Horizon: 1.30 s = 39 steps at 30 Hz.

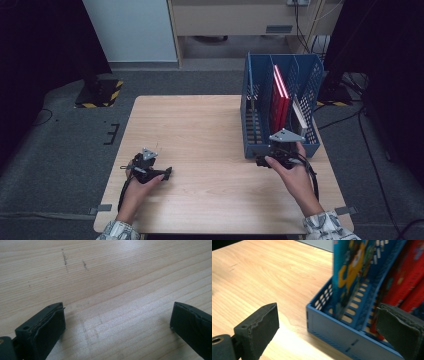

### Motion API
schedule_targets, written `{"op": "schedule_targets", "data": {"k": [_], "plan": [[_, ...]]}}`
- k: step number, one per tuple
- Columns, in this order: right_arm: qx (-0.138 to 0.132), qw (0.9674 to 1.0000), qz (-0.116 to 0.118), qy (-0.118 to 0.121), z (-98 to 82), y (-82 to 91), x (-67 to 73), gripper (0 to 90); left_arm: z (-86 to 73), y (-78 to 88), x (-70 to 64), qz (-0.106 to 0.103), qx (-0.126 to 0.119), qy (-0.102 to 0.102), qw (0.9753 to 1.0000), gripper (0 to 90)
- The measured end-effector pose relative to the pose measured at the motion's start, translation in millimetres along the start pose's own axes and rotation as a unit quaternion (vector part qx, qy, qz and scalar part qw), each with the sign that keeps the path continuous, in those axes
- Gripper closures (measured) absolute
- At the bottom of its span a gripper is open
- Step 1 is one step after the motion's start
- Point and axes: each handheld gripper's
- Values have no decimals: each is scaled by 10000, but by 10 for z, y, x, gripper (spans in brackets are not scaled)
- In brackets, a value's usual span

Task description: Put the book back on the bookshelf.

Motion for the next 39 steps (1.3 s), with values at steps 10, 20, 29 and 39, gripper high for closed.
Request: {"op": "schedule_targets", "data": {"k": [10, 20, 29, 39], "plan": [[18, 9996, 224, 175, 42, -73, 245, 52, 1, 0, 0, -2, 0, -2, 10000, 0], [44, 9986, 415, 330, 76, -159, 467, 54, 0, -1, 0, -4, -2, -2, 10000, 0], [28, 9973, 562, 474, 109, -206, 621, 55, 1, -1, 2, -8, 1, -8, 10000, 0], [80, 9952, 707, 667, 98, -269, 786, 57, 6, -5, 2, -4, 4, -7, 10000, 0]]}}
Point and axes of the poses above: each handheld gripper's, and its own axes: y roughly backward along the jaws, z roughly out of its top, x roughly to its left, and after that the axes turned 14 degrees about -z, right-handed
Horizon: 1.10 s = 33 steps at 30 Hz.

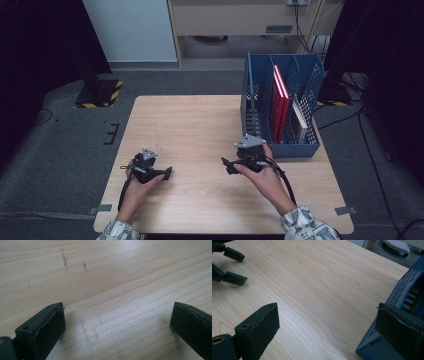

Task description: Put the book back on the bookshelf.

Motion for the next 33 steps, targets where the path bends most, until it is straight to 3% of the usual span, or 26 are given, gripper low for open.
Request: {"op": "schedule_targets", "data": {"k": [19, 28, 33], "plan": [[157, 9993, 206, 256, -49, -136, 259, 62, 2, -3, -1, 3, 0, 2, 10000, 0], [358, 9984, 277, 331, -125, -237, 399, 62, -3, 1, -5, -22, -1, -17, 10000, 0], [577, 9974, 395, 161, -228, -391, 450, 74, -2, 1, -5, -22, 1, -18, 10000, 0]]}}
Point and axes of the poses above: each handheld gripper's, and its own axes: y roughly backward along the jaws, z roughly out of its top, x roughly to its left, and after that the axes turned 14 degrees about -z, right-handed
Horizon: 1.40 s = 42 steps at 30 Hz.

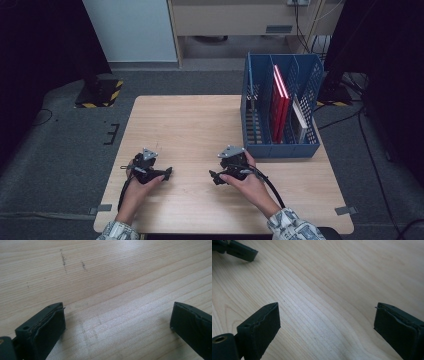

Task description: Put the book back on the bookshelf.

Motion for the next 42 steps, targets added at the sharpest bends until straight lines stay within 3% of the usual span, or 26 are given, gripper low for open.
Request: {"op": "schedule_targets", "data": {"k": [7, 15, 22, 31, 42], "plan": [[295, 9995, -63, -75, -110, -194, 19, 82, 3, -3, 0, 2, 4, -7, 10000, 0], [408, 9987, -223, -200, -135, -323, 19, 83, 4, -3, 0, -1, 5, -10, 10000, 0], [410, 9980, -346, -343, -152, -387, 14, 73, 4, -4, 0, -2, 3, -12, 10000, 0], [355, 9978, -312, -472, -172, -408, 18, 49, 5, -5, -1, -4, 4, -13, 10000, 0], [320, 9979, -307, -473, -180, -414, 23, 36, 8, -9, -3, -13, 1, -15, 10000, 0]]}}
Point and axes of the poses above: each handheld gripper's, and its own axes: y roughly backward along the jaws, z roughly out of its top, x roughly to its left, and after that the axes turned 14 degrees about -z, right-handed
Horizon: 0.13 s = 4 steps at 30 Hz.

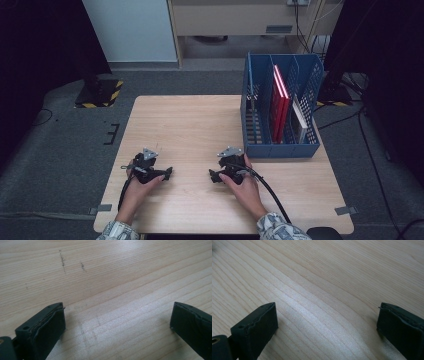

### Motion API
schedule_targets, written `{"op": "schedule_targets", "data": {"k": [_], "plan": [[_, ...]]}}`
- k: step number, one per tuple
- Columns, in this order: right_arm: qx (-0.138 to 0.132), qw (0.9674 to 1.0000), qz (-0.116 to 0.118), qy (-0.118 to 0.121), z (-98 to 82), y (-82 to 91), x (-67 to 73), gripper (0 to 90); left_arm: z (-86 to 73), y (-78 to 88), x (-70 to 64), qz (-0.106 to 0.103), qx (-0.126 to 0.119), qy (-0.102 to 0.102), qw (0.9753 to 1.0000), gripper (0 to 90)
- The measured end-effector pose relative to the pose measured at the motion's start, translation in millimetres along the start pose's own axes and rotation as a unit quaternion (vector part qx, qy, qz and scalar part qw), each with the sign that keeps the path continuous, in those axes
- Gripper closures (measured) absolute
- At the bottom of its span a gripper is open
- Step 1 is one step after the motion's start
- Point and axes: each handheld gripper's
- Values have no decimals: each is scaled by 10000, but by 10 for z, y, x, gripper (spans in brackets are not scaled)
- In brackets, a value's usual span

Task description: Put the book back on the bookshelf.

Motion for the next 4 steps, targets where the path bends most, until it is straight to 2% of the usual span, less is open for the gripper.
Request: {"op": "schedule_targets", "data": {"k": [4], "plan": [[18, 10000, -46, -34, -2, 2, 6, 29, 2, -2, 1, -7, 1, -4, 10000, 0]]}}
Point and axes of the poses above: each handheld gripper's, and its own axes: y roughly backward along the jaws, z roughly out of its top, x roughly to its left, and after that the axes turned 14 degrees about -z, right-handed
